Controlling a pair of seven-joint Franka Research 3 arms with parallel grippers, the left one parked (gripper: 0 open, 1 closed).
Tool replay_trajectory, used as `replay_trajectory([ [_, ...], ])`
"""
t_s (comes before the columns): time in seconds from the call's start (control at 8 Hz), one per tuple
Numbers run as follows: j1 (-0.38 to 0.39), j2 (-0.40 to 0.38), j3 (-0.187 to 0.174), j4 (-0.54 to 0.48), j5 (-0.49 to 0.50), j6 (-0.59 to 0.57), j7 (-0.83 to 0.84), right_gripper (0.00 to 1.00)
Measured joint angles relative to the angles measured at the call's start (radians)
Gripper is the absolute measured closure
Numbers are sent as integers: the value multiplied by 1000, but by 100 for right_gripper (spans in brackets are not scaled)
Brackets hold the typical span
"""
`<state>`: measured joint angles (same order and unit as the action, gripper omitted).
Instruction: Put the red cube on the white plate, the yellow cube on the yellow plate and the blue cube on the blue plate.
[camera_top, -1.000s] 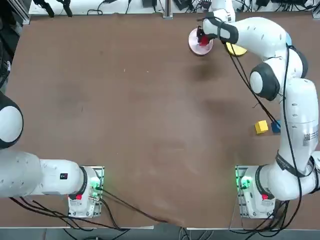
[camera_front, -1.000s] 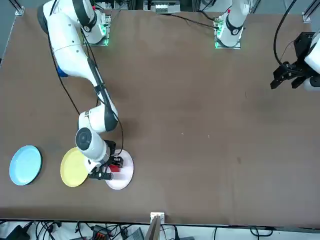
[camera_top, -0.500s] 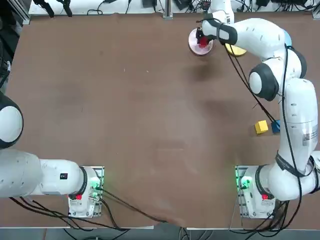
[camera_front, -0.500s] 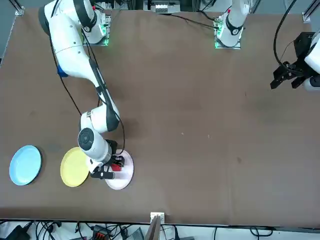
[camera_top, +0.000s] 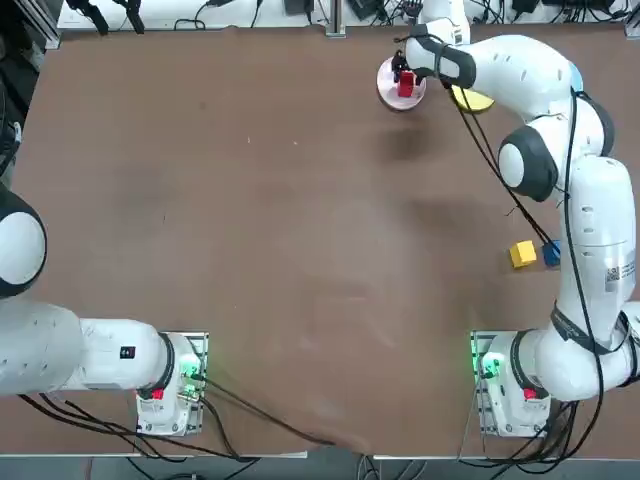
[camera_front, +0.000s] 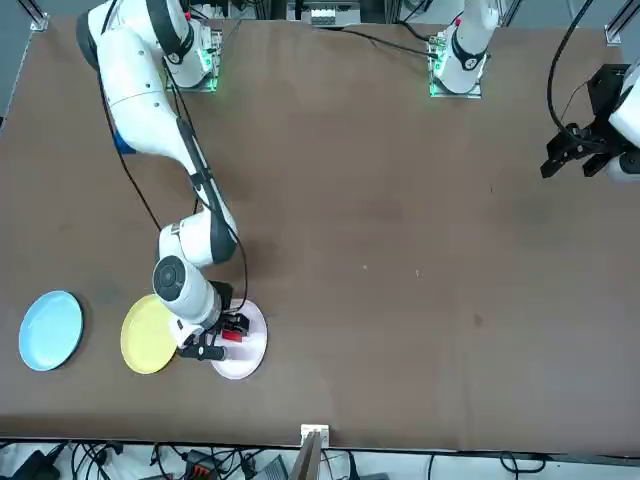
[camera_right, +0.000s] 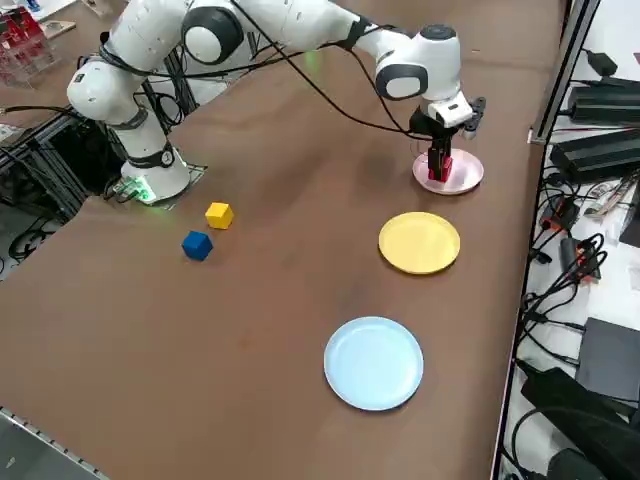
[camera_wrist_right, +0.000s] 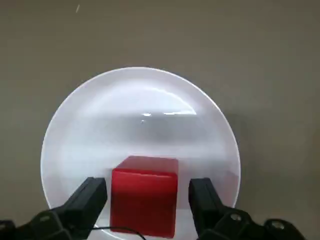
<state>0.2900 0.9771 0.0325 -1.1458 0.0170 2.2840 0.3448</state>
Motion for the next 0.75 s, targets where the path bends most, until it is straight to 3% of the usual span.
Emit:
replay_trajectory([
  [0.25,-5,-45,-6,35,12,-122,5,0],
  [0.75,-59,-293,-14,59,19,-518,5,1],
])
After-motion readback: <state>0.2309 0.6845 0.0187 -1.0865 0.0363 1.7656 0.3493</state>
